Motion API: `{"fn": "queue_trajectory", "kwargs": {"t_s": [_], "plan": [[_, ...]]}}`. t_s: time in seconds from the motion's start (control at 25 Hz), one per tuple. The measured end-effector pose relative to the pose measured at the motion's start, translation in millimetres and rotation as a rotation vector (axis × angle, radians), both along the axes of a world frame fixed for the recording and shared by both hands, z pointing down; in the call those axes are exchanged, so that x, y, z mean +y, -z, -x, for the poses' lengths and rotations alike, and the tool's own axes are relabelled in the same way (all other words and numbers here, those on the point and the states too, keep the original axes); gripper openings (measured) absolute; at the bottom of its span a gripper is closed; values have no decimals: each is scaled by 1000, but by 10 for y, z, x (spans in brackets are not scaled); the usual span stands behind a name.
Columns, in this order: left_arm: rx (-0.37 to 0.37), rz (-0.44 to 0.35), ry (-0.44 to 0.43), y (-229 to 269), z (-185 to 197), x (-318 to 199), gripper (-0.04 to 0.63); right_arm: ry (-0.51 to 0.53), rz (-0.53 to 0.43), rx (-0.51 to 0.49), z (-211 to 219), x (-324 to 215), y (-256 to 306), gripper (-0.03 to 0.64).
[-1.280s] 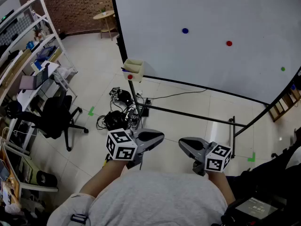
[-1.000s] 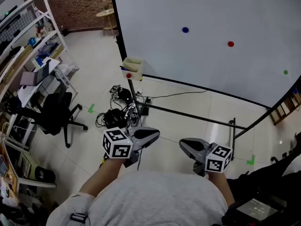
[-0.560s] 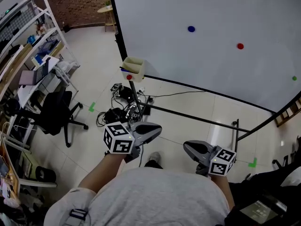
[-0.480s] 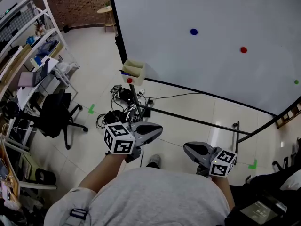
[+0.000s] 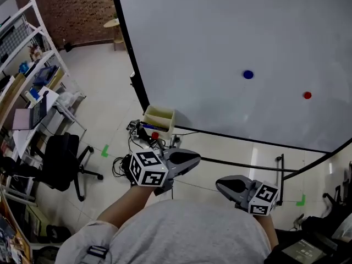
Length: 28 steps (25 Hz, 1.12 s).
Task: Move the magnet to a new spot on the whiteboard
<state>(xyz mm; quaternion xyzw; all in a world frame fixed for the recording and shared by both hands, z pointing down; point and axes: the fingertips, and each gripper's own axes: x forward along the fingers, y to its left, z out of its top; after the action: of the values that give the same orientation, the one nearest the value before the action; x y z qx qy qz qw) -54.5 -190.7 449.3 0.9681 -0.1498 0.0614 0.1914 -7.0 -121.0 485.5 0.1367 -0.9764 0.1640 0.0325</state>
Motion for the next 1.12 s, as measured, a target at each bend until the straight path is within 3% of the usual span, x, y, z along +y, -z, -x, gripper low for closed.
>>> {"fn": "queue_trajectory", "kwargs": {"t_s": [0.2, 0.36, 0.52, 0.76, 0.96, 1.12], "plan": [[15, -11, -46, 29, -53, -328, -17, -27, 6, 25, 16, -316, -39, 3], [16, 0, -53, -5, -118, -475, -17, -7, 7, -68, -53, -426, 148, 3], [34, -10, -42, 113, -259, -539, -17, 16, -56, -20, -195, -525, 255, 11], [53, -31, -30, 214, -299, -568, -17, -45, -276, 69, -387, -762, 661, 76], [61, -34, -31, 237, -359, -540, -17, -175, -543, 197, -617, -1152, 1165, 144], [61, -23, -30, 258, -410, -482, -17, -306, -699, 345, -639, -1445, 1589, 175]]}}
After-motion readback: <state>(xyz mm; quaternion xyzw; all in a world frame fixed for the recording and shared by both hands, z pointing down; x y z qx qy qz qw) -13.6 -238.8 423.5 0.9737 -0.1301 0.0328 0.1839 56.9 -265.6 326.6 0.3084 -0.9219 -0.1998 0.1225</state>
